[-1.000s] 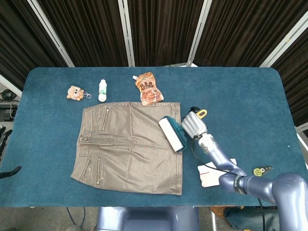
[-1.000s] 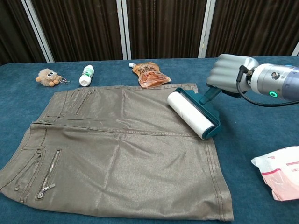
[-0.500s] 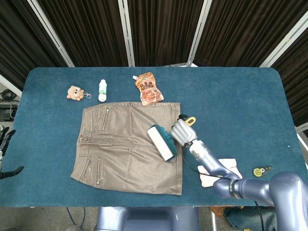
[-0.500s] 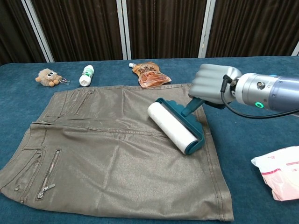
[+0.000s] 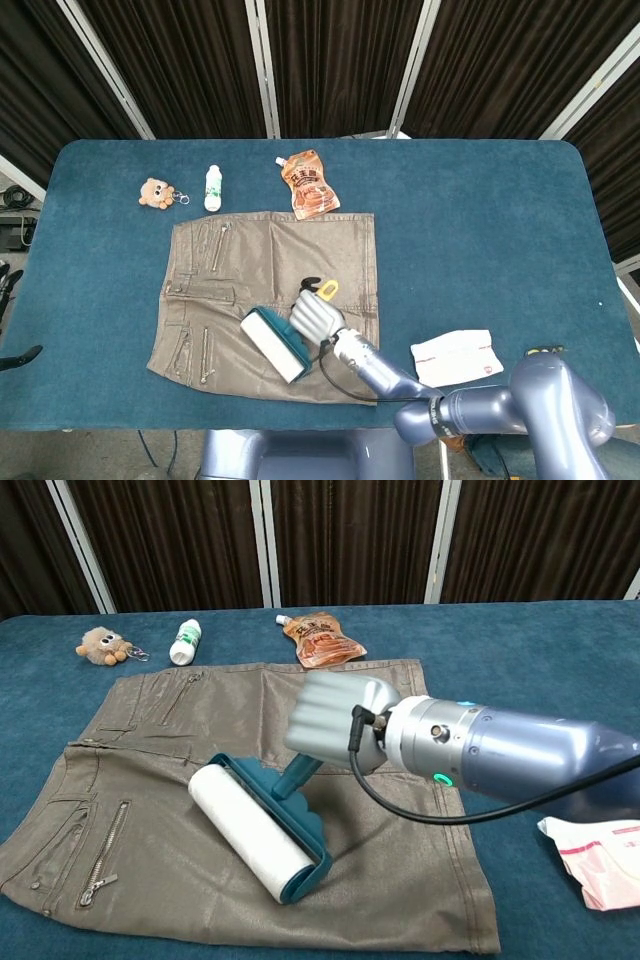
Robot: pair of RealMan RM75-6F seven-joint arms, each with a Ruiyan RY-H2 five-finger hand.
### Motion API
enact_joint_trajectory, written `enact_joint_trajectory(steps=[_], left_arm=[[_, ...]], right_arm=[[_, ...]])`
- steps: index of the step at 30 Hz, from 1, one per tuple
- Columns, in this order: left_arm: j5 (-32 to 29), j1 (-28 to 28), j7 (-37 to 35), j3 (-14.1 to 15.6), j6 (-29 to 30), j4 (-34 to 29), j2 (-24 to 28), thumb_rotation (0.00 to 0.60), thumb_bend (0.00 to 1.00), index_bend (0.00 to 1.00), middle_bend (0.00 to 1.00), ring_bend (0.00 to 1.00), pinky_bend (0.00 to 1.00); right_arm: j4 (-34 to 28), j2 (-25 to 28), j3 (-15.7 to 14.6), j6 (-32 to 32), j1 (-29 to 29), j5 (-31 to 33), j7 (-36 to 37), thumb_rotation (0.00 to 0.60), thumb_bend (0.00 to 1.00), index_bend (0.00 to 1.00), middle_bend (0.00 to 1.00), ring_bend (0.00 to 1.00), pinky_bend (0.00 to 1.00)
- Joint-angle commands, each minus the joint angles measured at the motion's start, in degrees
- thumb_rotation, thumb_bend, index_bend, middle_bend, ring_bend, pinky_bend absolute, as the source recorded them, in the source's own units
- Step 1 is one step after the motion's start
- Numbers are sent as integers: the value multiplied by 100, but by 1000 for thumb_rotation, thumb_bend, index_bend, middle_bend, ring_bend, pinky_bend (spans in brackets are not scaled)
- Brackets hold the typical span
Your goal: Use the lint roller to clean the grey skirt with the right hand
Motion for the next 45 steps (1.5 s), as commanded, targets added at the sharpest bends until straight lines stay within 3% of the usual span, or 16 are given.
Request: enact_joint_trajectory(steps=[1,8,18,27,36,45], left_arm=[[-7,7,-35,0,0,18,11,600,14,0,0,0,0],[-21,12,-90,-13,10,57,20,600,15,0,0,0,0],[-11,-35,143,13,-56,10,-66,600,14,0,0,0,0],[16,-54,286,25,-54,-49,-111,600,14,0,0,0,0],[13,-52,183,14,-45,-20,-82,600,15,0,0,0,0],[22,-43,116,32,-56,14,-65,600,16,0,0,0,0]], right_arm=[[25,-83,7,89,42,90,-100,600,1000,510,569,467,386],[298,98,-134,270,-68,236,-135,600,1000,509,569,468,386],[892,785,-448,274,-479,211,512,600,1000,509,569,469,385],[1077,1057,-518,206,-677,57,1018,600,1000,510,569,469,386],[495,816,-378,177,-498,-175,936,600,1000,510,569,468,386],[43,179,-185,206,-179,76,278,600,1000,508,569,469,386]])
